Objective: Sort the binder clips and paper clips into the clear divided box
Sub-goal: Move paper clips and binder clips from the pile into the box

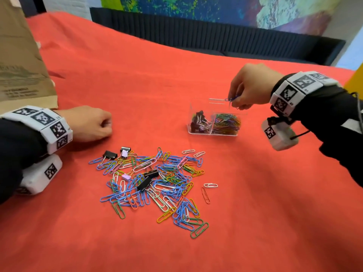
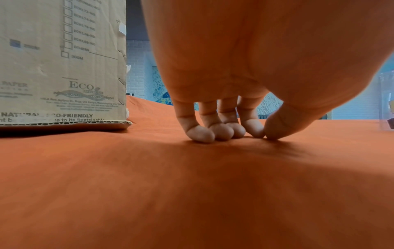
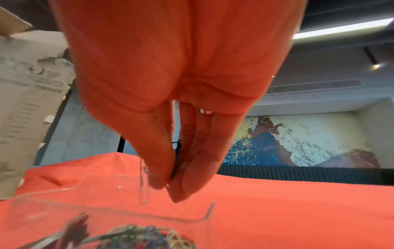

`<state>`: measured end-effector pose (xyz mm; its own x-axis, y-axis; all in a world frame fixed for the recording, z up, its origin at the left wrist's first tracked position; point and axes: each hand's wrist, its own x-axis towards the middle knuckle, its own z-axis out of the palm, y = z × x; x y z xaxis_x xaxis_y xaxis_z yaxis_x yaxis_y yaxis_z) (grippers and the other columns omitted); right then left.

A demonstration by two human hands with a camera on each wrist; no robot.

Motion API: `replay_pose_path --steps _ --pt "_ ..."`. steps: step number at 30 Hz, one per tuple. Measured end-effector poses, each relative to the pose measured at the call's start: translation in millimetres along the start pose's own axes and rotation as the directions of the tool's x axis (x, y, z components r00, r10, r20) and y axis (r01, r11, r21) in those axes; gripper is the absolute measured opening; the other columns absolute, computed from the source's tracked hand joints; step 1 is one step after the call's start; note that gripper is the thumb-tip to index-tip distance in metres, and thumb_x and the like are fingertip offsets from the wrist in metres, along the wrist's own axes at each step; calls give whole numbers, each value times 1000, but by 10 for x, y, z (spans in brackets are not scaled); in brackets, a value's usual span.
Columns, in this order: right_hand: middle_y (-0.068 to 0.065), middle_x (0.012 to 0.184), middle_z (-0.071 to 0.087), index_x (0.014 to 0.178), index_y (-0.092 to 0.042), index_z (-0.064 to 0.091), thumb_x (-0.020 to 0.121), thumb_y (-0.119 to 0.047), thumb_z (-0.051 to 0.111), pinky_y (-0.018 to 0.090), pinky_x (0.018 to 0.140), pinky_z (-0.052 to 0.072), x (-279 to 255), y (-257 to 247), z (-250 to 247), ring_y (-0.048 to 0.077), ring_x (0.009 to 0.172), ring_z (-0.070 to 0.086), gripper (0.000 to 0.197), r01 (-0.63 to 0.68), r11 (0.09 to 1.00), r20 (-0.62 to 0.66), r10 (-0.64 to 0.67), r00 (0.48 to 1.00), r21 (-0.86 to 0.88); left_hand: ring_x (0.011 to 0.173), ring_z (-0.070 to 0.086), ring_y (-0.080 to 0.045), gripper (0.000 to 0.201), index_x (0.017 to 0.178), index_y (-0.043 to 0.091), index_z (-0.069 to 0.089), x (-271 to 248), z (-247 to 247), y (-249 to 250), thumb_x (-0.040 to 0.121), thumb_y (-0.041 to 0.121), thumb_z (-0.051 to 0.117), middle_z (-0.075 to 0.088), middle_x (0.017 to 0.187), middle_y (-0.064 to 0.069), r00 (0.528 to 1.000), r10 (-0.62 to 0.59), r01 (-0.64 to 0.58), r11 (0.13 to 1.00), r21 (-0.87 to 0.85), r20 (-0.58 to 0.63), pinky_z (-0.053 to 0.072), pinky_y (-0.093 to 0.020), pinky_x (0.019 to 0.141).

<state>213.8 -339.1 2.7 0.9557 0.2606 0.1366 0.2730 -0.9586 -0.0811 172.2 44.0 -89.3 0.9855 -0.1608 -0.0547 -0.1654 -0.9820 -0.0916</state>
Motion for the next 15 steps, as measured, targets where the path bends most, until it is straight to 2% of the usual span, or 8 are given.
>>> replay_pose_path --steps 2,5,9,12,15 --pt "-5 58 72 76 -21 76 73 -9 76 20 62 51 22 -49 50 8 58 71 12 25 999 8 -25 1000 -20 75 54 -25 18 77 20 52 5 2 -12 91 31 51 57 73 6 1000 1 -1 1000 -14 -1 38 -29 69" --pt "-6 65 74 81 -24 76 72 -10 78 29 72 57 23 -84 61 10 61 70 16 58 997 7 -58 998 -55 74 54 -25 17 77 20 52 5 4 -26 91 31 51 58 73 5 1000 3 -3 1000 -26 0 38 -29 69" --pt "-12 71 73 85 -28 77 74 -10 74 35 82 57 -55 -104 -31 2 68 66 22 121 988 -84 -129 988 -99 74 54 -25 18 77 19 52 20 11 -46 90 32 51 59 73 4 1000 2 -2 1000 -21 8 39 -30 70" --pt "-13 73 71 83 -30 77 75 -11 70 30 79 55 -216 -244 -33 3 70 66 22 213 974 -64 -218 974 -82 75 55 -26 18 77 19 53 25 14 -54 89 32 51 59 73 4 1000 0 1 1000 -24 11 39 -30 70" --pt "-24 72 68 89 -35 76 74 -17 71 16 69 48 -439 -464 104 -3 72 65 24 319 948 133 -314 940 -19 76 55 -26 18 77 20 53 18 11 -45 90 32 51 59 74 4 1000 -9 10 1000 -21 17 39 -29 70"
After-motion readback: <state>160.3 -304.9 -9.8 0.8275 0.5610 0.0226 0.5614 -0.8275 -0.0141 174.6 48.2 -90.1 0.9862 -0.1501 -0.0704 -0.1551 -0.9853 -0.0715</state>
